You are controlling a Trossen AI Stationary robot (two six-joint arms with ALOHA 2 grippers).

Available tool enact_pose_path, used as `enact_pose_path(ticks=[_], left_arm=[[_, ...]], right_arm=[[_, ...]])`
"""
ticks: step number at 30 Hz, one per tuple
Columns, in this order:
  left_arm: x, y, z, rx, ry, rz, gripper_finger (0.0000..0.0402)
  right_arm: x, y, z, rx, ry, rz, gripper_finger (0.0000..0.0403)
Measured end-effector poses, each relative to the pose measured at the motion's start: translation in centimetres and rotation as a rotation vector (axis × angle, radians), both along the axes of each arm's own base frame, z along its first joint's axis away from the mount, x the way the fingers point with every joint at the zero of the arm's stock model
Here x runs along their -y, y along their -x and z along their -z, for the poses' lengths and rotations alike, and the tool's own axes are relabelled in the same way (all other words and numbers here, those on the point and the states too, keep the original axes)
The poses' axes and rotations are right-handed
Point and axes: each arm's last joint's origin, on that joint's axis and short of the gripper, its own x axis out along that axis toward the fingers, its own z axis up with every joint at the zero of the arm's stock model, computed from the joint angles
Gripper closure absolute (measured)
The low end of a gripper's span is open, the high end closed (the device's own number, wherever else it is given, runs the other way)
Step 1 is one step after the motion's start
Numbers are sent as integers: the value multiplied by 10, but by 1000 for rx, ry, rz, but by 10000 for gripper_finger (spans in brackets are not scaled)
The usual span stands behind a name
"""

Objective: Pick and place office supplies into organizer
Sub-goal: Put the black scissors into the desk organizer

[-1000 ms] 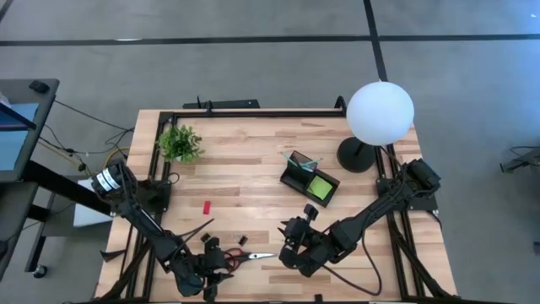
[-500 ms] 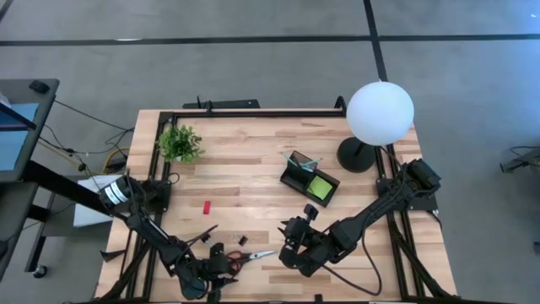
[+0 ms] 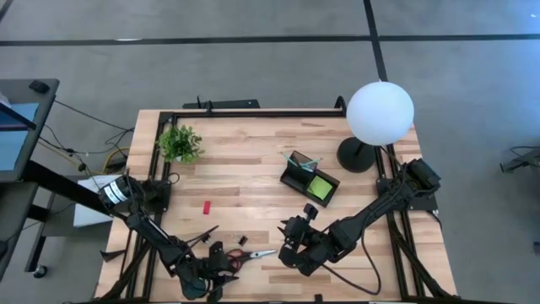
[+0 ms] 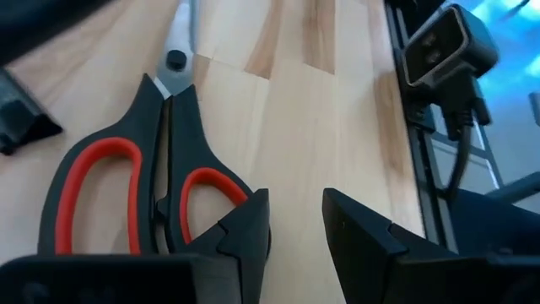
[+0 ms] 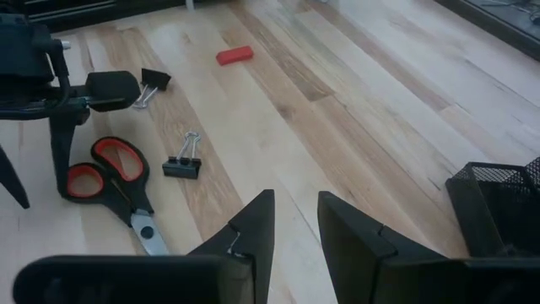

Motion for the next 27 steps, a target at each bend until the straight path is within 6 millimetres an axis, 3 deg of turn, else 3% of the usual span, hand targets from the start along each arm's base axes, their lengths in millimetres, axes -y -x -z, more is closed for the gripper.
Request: enact_pose_path(ticks=[18,27], left_arm=[[0,-1,-8,15,-49,-14,288],[11,-8,-36,-202,-242,-47,288]], right_arm=[[0,0,0,0,0,0,315],[0,0,0,0,1,-1,315]])
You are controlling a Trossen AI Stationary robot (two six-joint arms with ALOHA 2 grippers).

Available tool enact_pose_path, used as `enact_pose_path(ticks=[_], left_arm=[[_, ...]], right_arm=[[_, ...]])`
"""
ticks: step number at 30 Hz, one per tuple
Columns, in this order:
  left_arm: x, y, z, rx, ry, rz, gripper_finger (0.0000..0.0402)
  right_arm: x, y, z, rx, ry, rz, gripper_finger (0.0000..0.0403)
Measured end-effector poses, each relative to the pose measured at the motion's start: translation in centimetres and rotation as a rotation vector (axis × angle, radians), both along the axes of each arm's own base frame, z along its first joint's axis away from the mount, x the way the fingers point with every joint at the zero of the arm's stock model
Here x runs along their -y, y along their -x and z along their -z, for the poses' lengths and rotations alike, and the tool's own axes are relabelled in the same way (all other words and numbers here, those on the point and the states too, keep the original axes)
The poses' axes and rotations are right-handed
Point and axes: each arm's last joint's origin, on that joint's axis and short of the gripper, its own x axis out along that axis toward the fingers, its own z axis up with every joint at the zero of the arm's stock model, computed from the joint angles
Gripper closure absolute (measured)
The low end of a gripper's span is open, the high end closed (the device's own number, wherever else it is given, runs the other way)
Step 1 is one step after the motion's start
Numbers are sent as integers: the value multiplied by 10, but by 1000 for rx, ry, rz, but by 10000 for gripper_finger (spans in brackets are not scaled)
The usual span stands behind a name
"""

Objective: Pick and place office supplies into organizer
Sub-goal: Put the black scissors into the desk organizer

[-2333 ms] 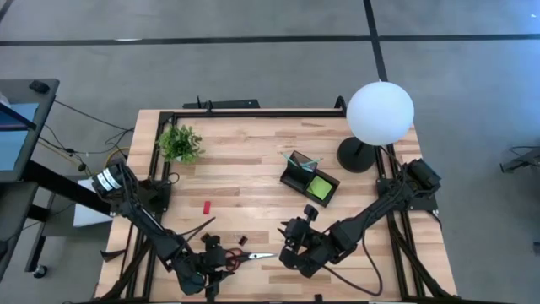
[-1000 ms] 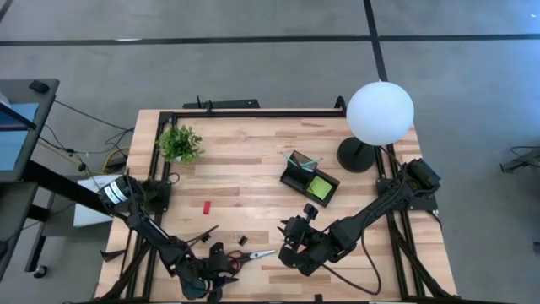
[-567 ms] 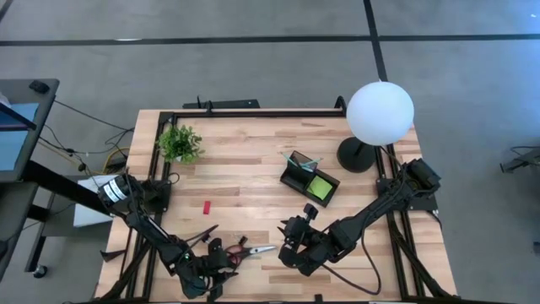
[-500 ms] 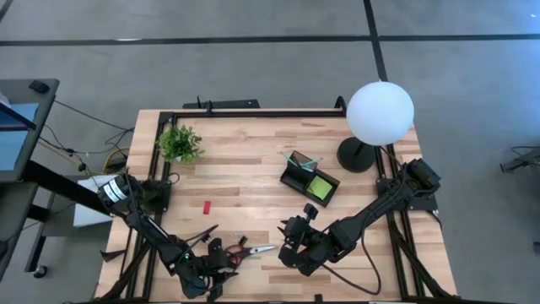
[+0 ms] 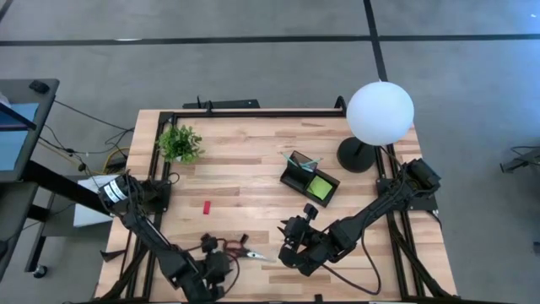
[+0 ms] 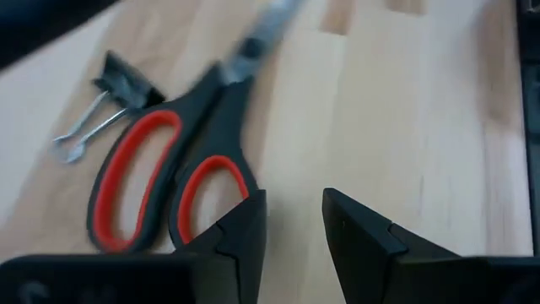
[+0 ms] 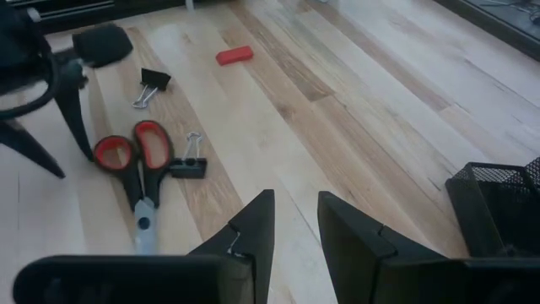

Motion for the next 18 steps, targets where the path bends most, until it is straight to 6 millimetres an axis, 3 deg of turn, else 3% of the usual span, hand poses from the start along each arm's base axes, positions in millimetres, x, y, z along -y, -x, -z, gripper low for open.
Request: enact_pose_path(ticks=[7,18], left_arm=[[1,-2,-8,21,-33,-56,288],[-15,8,11,-24,-142,-64,288]], right_arm=[[0,0,0,0,0,0,315],[0,0,0,0,-1,0,315]])
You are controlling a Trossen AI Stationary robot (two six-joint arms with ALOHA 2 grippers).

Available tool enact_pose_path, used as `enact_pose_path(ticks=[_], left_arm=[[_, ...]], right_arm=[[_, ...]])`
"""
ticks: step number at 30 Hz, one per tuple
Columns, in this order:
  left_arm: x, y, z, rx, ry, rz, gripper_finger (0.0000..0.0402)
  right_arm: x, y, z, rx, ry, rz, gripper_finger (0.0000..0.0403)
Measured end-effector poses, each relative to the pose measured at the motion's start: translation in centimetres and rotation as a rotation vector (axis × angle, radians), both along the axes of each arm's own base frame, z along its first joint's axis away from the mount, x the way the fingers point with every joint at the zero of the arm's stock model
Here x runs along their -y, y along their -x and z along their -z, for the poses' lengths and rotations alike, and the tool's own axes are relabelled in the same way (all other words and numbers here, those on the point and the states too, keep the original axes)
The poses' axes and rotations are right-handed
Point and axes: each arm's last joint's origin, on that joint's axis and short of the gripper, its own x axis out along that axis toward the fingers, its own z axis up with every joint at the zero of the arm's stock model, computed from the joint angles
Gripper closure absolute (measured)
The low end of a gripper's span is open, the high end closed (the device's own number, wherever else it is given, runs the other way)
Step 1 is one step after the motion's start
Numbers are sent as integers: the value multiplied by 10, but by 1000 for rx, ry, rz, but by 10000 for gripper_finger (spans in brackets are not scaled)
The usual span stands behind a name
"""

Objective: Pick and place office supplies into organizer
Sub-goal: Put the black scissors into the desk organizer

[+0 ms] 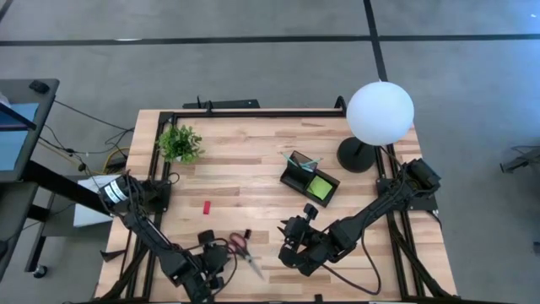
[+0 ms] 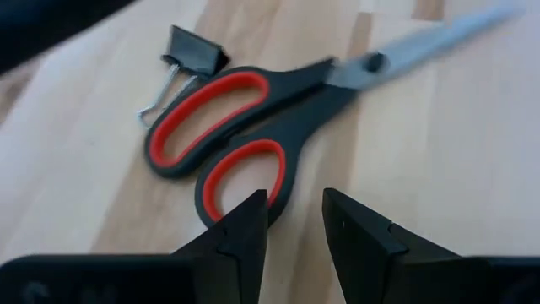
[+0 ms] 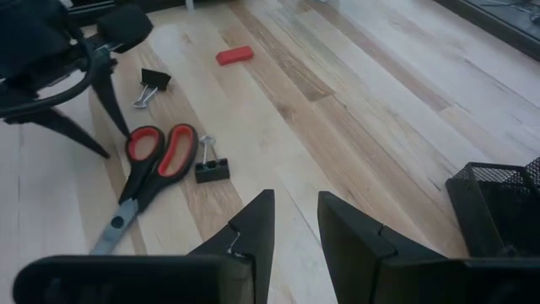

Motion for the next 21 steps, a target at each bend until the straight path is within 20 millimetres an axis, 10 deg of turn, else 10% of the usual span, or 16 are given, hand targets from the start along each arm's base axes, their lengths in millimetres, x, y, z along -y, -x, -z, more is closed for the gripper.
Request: enact_pose_path(ticks=[21], left_arm=[[-8,-16,-9,-170,-175,238,288]], right_arm=[[0,0,0,-9,17,-14,315]])
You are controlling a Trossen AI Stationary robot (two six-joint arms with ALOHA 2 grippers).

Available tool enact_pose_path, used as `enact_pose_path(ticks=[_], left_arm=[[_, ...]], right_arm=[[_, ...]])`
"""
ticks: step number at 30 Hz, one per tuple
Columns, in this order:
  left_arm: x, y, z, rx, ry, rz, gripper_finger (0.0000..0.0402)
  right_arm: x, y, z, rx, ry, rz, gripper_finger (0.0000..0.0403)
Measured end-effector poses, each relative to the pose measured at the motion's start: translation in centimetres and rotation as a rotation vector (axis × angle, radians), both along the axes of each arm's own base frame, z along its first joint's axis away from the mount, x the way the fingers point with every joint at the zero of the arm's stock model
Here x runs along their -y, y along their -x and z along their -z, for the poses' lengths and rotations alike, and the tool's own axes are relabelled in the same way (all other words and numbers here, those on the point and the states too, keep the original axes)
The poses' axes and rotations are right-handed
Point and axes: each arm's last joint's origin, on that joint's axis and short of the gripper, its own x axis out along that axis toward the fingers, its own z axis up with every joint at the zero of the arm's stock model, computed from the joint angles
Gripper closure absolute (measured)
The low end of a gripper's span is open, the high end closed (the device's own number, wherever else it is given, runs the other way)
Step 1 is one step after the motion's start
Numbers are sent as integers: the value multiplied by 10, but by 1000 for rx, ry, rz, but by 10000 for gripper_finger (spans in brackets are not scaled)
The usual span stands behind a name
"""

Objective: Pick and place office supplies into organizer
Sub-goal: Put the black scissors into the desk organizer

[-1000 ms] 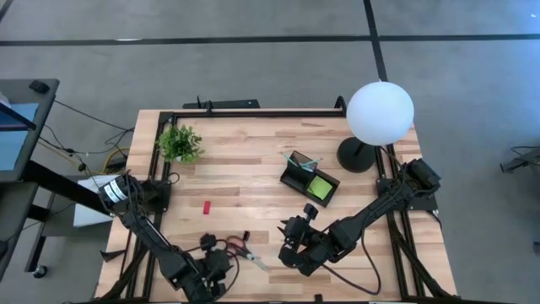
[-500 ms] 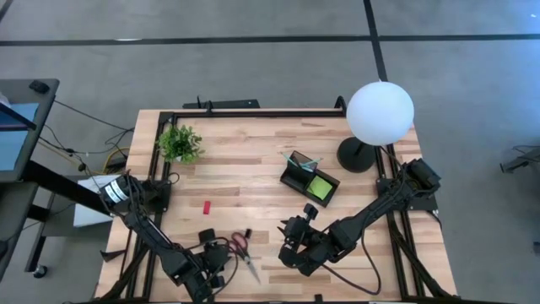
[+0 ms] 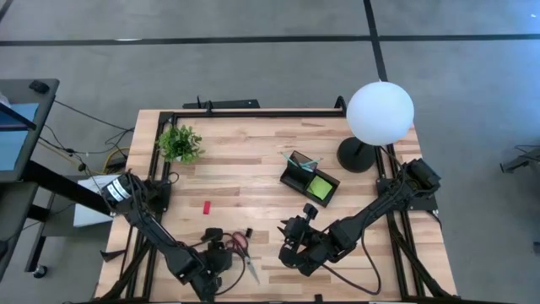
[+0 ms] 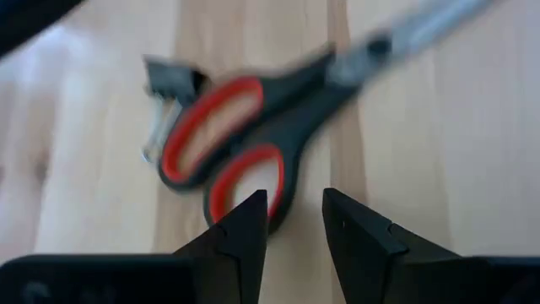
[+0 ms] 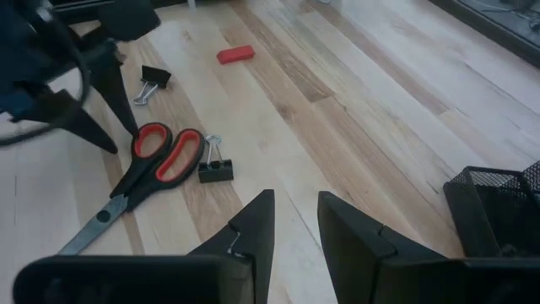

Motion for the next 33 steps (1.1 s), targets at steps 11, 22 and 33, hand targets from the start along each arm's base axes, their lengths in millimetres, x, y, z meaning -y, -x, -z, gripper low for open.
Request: enact_pose_path(ticks=[11,22,33], left_arm=[[-18,-13,0,-156,-21,93,288],[-24,-26,1,-235,97,175,342],[-13,-39,-21,-197,93,121,382]], right_arm=[[0,0,0,0,0,0,315],[0,0,0,0,0,0,315],[-2,1,0,3,-5,-3,315]])
